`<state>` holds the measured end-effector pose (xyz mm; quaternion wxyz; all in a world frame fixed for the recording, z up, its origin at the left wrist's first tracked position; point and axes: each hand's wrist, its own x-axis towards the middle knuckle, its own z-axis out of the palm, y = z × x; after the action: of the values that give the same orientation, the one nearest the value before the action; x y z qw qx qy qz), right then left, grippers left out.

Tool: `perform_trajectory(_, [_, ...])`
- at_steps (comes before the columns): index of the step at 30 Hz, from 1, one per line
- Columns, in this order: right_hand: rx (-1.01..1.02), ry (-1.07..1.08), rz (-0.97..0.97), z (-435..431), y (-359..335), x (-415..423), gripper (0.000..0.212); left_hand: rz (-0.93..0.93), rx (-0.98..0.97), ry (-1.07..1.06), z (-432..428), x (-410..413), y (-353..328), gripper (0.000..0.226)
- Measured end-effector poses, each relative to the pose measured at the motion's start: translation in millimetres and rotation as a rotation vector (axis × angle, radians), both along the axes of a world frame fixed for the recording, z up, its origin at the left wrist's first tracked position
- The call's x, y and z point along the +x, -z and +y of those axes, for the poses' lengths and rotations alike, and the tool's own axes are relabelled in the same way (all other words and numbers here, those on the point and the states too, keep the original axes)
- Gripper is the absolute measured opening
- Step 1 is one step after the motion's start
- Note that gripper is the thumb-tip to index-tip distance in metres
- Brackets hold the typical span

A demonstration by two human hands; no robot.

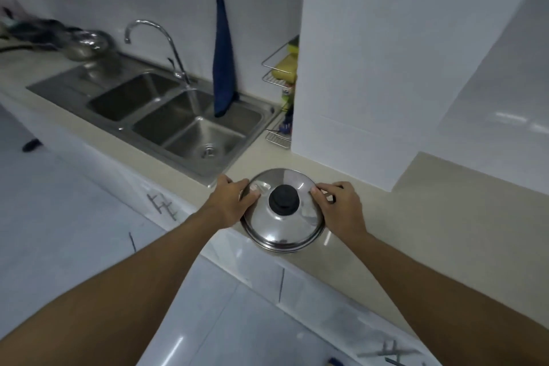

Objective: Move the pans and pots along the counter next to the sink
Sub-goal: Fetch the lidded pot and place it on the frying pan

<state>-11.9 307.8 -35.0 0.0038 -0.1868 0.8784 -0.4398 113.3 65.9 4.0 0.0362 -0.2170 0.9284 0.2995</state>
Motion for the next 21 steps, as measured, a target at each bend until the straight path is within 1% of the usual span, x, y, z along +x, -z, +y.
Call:
perform_trajectory(5, [0.026,-0.134,0.025,-81.7,-13.2,22.4,0.027,0.082,0.005,-0.126,-66.2,53.2,-11.0,0.048])
perform_trajectory(8, [0.014,-0.209,0.028,-131.3,-20.1,30.0,0.029,0.099,-0.009,-0.204,-103.5,80.6,-13.1,0.053])
perform_trajectory(15, [-0.022,-0.383,0.033,-259.6,-16.8,42.9,0.029,0.089,-0.028,-0.396,-186.1,130.3,-16.4,0.059])
perform_trajectory(21, [-0.041,-0.502,-0.004,-373.5,-14.1,37.6,0.030,0.063,-0.032,-0.540,-268.3,142.9,-22.9,0.059])
